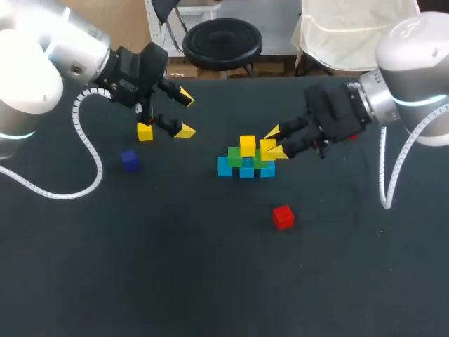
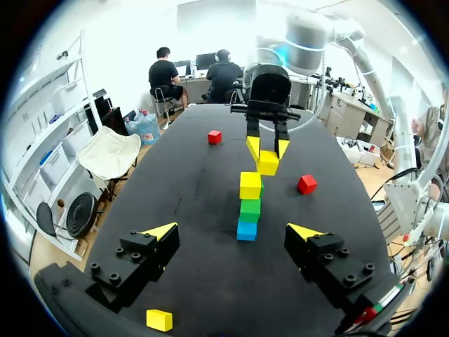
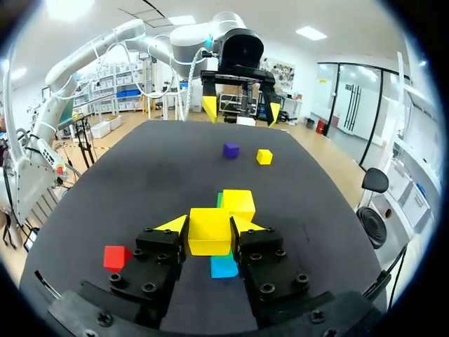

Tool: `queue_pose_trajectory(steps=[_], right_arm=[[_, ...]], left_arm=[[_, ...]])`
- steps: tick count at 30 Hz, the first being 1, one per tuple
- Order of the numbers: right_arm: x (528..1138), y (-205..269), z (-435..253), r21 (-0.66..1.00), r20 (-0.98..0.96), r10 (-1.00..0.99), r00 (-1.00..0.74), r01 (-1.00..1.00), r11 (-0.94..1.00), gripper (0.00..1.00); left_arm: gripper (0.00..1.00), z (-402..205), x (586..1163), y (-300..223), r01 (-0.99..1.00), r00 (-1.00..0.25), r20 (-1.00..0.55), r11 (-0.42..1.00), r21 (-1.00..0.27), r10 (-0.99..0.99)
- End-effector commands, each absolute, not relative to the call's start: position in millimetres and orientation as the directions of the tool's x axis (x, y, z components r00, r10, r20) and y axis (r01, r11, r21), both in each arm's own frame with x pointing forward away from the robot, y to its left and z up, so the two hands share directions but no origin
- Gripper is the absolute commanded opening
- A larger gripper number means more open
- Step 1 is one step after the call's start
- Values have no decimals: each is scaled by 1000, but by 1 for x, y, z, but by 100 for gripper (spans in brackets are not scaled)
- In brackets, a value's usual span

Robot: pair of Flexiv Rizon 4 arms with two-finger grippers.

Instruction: Place the blue cubes, place green cubes on the blue cubes, place the yellow cubes on the green cubes, then place the red cubes on the yellow cubes, and place purple cube on the red cubes.

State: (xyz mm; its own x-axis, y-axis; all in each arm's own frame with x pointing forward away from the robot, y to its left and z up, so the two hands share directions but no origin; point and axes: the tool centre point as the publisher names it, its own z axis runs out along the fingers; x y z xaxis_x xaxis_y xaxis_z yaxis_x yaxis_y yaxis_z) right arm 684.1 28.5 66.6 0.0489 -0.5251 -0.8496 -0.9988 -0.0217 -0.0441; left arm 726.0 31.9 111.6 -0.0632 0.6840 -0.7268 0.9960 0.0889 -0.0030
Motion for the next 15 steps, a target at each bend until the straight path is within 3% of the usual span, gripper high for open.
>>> queue_pose_trajectory(steps=[1, 15], right_arm=[[689, 29, 65, -39, -852, -521, 48, -999, -28, 0], [693, 33, 63, -28, -849, -526, 43, -999, -37, 0]], left_arm=[[100, 111, 727, 32, 996, -63, -725, 88, -4, 685], [100, 111, 727, 32, 996, -63, -725, 88, -4, 685]])
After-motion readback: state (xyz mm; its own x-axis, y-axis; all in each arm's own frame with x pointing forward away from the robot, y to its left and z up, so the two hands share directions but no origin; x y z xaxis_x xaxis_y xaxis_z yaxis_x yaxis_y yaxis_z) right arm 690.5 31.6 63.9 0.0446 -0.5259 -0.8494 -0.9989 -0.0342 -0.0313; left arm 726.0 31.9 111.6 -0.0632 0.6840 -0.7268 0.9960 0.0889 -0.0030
